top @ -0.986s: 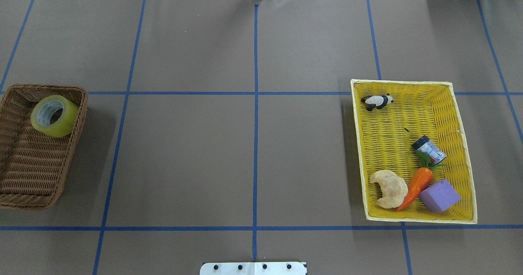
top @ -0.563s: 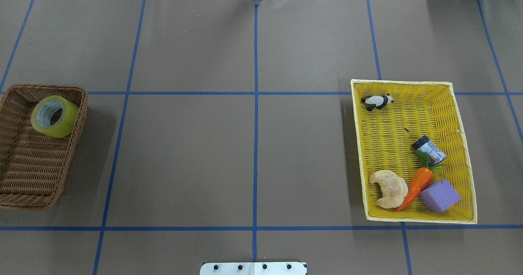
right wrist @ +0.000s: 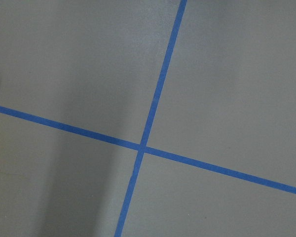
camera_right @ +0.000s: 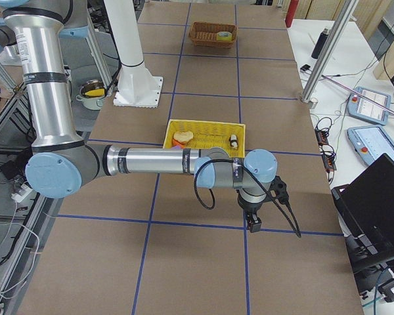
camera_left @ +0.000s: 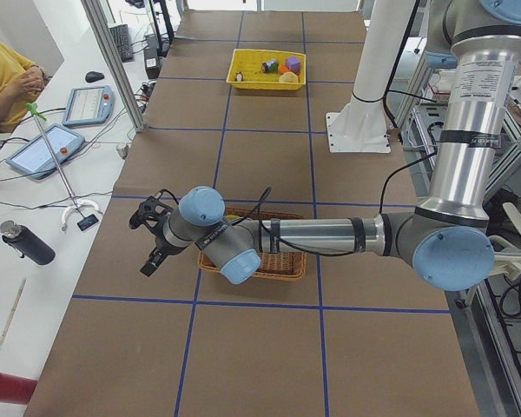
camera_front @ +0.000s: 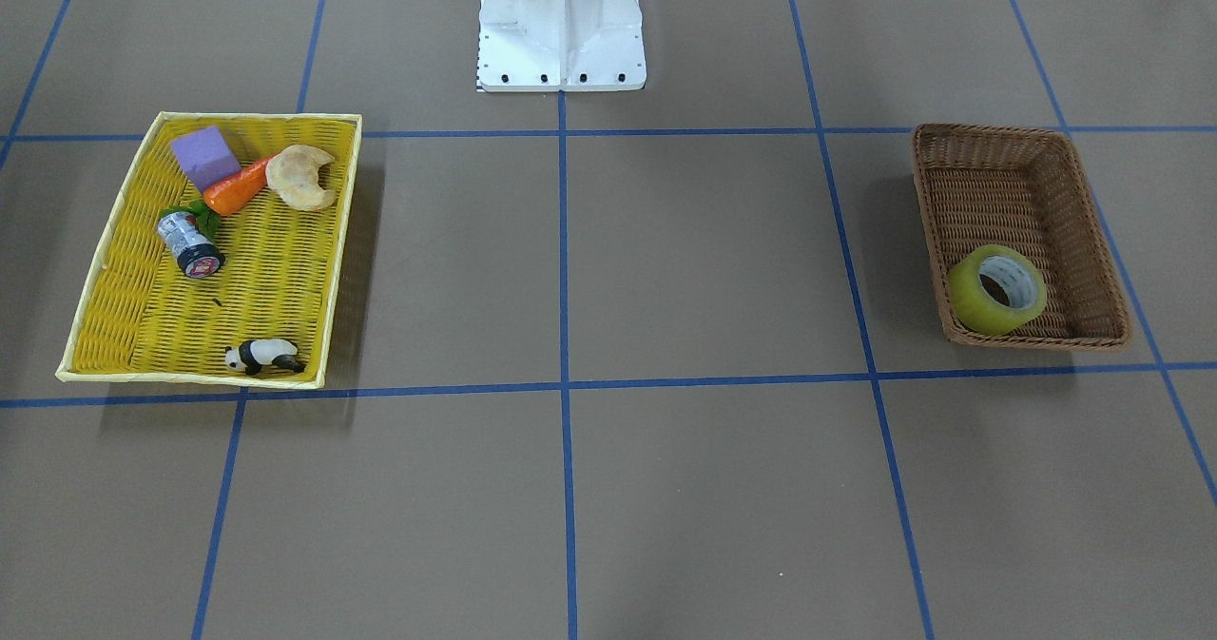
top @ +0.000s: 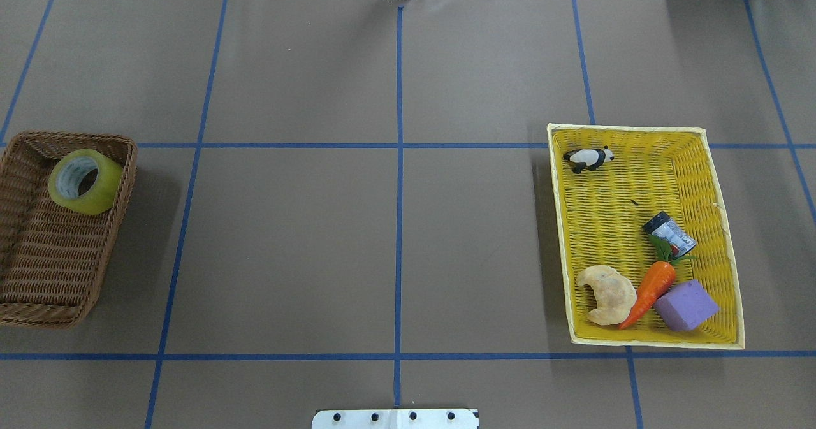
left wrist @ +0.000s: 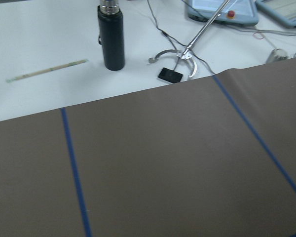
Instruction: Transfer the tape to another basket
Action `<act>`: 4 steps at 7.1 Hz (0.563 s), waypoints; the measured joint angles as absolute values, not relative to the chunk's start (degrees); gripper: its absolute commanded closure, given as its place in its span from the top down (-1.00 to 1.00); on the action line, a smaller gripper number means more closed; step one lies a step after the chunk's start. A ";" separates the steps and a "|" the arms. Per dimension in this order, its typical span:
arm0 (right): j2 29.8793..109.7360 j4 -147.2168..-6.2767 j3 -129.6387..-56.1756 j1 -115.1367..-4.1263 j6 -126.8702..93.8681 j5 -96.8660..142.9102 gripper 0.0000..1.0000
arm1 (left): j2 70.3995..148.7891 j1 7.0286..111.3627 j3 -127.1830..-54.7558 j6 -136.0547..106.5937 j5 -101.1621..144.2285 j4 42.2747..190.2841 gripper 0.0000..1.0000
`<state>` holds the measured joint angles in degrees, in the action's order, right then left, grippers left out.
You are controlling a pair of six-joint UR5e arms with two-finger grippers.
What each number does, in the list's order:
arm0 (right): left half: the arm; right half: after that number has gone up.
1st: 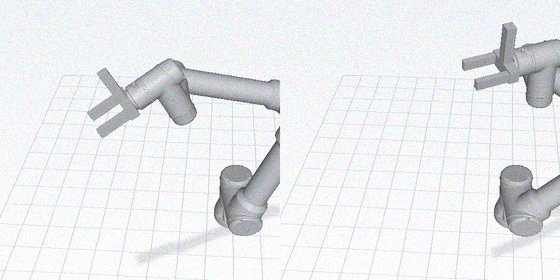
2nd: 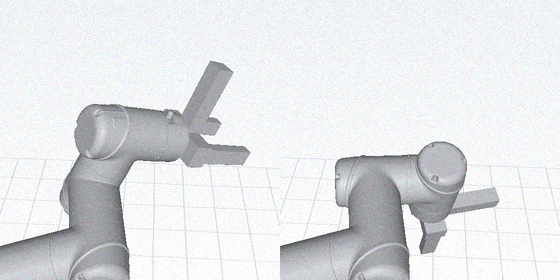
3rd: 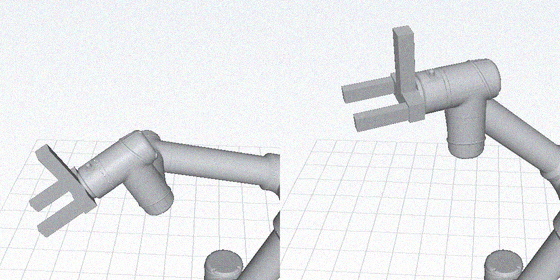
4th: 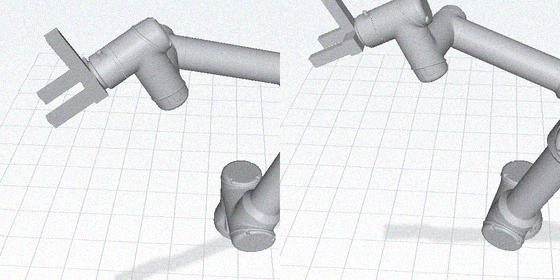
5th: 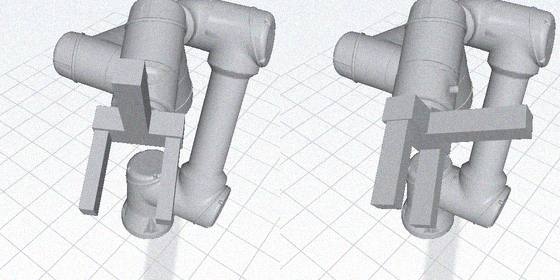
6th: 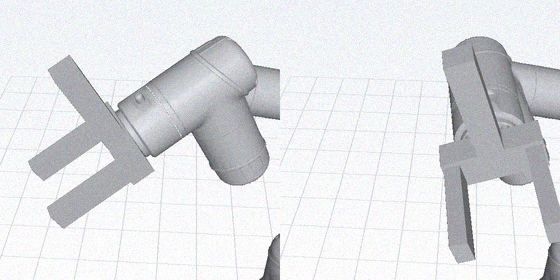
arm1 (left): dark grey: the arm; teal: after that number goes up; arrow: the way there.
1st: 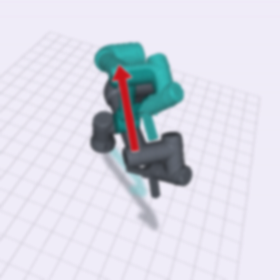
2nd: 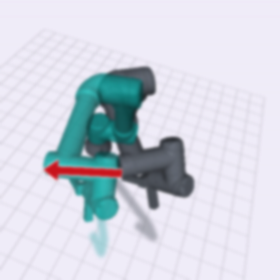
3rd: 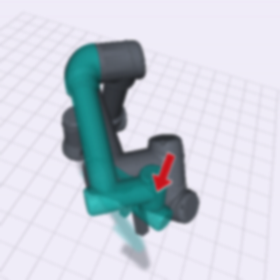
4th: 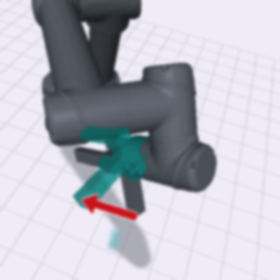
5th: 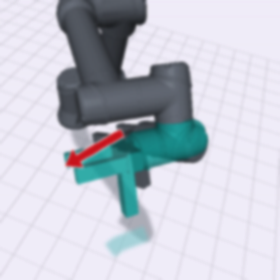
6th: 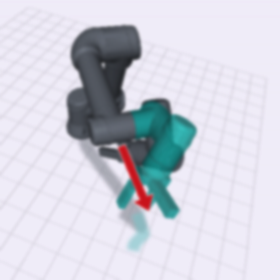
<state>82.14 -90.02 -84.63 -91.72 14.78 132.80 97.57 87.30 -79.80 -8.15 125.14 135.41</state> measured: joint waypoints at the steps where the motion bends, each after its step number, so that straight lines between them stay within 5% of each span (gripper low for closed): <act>1: 82.17 -90.04 -84.50 -91.73 14.84 132.79 1.00 | 98.19 87.47 -80.37 -3.53 123.63 127.22 0.98; 4: 82.26 -90.00 -84.20 -91.68 14.94 132.64 1.00 | 98.84 87.79 -83.68 2.82 123.51 102.26 0.98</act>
